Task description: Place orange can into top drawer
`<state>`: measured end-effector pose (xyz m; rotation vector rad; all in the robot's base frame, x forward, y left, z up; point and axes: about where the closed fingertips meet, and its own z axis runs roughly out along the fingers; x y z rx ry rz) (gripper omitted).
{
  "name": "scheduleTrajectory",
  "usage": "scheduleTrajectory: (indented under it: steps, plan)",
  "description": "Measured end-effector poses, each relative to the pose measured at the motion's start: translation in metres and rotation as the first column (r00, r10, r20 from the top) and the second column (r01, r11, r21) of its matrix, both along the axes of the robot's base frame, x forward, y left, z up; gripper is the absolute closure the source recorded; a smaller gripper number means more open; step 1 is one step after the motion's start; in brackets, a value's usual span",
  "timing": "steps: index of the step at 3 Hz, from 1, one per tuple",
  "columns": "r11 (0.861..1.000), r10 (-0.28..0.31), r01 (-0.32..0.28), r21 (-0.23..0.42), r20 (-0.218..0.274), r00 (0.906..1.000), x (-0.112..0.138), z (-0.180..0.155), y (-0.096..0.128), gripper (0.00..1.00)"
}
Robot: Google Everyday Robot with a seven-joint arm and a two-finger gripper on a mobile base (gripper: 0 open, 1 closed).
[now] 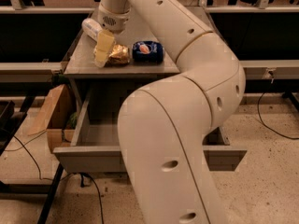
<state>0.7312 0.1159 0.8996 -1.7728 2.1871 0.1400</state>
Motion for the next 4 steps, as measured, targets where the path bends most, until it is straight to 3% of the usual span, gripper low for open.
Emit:
scheduleTrajectory:
  steps: [1, 3, 4]
  plan:
    - [1.000, 0.000, 0.000, 0.000, 0.000, 1.0000, 0.000, 0.000, 0.000, 0.00]
    - [0.998, 0.000, -0.001, 0.067, 0.015, 0.9999, 0.024, -0.024, 0.018, 0.00]
    - [0.997, -0.009, 0.010, 0.080, -0.009, 0.9999, 0.031, -0.042, 0.020, 0.00]
